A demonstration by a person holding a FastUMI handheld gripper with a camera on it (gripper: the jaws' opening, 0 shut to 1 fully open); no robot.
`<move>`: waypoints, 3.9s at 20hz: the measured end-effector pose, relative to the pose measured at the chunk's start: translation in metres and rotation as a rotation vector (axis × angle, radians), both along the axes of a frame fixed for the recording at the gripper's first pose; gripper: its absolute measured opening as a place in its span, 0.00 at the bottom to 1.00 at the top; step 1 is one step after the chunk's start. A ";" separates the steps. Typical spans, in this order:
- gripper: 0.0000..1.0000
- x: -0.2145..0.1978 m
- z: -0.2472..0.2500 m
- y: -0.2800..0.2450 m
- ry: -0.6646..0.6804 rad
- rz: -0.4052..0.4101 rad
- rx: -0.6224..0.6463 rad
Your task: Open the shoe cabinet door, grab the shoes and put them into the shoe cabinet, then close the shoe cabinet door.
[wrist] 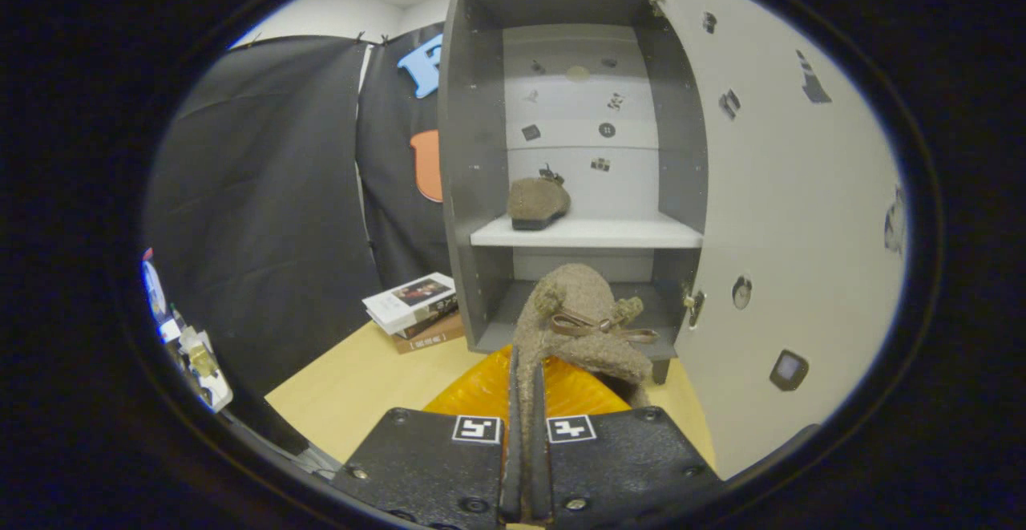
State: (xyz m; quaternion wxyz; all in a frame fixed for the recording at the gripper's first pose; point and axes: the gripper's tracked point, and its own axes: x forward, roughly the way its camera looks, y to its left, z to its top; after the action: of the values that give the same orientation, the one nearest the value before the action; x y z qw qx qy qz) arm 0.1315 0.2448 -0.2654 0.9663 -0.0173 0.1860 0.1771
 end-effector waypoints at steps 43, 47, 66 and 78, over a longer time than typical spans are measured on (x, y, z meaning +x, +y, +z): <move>0.17 0.369 0.037 -0.016 -0.026 -0.198 -0.408; 0.29 0.360 0.040 -0.013 -0.004 -0.178 -0.395; 0.99 0.110 0.170 -0.034 -0.254 -0.269 -0.221; 1.00 -0.081 0.275 -0.111 -0.260 -0.202 -0.062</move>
State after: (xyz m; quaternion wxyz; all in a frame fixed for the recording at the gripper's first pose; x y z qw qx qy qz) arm 0.0509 0.1341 0.0100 0.9941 -0.0511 0.0657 0.0694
